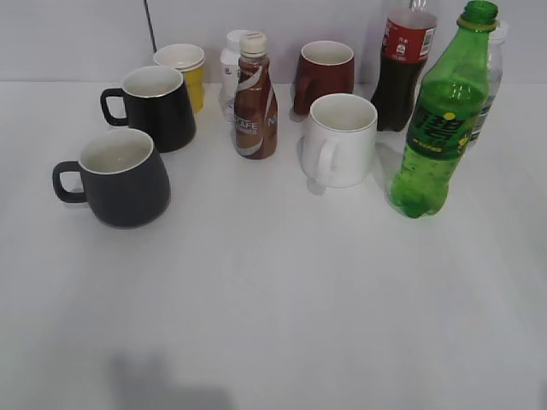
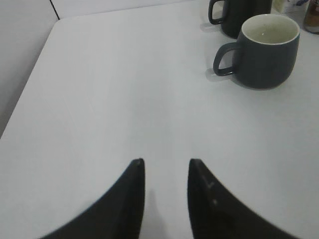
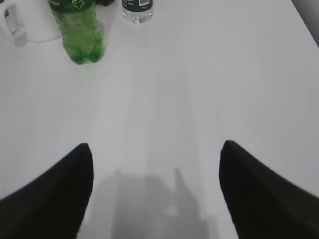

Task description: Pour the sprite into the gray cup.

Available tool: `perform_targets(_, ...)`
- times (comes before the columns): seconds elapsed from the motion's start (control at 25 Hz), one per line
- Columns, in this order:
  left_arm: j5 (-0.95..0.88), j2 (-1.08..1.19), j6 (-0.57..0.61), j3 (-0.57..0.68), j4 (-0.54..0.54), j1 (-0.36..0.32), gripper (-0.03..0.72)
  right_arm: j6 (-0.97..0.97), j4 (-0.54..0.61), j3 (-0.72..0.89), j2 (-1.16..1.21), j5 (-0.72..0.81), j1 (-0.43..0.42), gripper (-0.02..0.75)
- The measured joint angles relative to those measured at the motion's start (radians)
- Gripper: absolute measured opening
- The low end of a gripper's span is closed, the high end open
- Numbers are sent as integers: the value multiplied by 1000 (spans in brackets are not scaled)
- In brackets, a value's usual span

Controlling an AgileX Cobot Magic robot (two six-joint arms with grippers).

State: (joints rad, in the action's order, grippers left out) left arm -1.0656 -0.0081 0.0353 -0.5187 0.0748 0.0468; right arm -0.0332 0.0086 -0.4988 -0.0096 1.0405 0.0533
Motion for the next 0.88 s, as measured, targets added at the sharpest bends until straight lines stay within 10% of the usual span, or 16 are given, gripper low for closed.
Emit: perform_targets(0.88,0,0,0,0,0,0,235,0,0,0,0,0,0,588)
